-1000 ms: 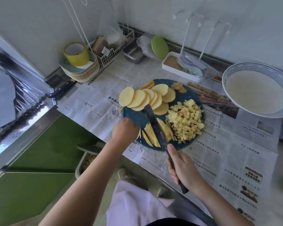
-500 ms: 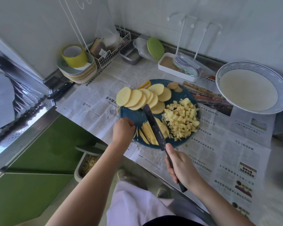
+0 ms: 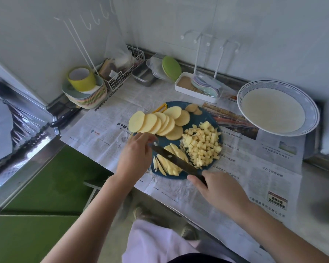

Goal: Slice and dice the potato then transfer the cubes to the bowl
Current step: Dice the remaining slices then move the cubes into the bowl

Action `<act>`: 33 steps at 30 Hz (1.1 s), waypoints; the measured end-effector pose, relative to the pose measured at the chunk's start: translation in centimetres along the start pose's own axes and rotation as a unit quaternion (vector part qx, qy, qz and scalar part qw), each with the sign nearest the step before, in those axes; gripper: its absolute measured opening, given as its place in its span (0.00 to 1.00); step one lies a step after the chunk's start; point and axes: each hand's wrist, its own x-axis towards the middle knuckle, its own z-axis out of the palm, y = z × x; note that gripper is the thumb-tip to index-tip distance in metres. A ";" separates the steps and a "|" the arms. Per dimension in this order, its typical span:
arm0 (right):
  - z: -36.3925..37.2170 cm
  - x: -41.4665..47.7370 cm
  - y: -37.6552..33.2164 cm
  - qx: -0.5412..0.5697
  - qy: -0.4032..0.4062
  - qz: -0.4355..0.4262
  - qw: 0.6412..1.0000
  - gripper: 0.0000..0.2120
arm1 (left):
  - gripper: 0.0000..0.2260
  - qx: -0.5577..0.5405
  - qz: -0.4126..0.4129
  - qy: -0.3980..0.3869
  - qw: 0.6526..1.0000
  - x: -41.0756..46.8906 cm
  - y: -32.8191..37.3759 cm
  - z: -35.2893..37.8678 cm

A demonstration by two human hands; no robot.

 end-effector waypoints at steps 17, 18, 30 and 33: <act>0.1 -0.2 2.3 -0.083 0.033 -0.071 0.993 0.44 | 0.08 -0.006 0.095 -0.284 0.954 2.5 -0.3 1.5; -0.1 -0.2 2.3 -0.090 0.031 -0.068 0.993 0.43 | 0.09 -0.013 0.081 -0.298 0.951 2.8 -0.1 1.3; -1.4 -2.6 2.1 -0.056 -0.006 0.039 0.998 0.24 | 0.03 0.024 0.042 -0.339 0.940 7.4 -2.7 2.5; -1.0 -3.7 2.3 0.031 0.013 0.108 0.994 0.25 | 0.04 0.002 0.045 -0.335 0.941 7.6 -3.9 2.5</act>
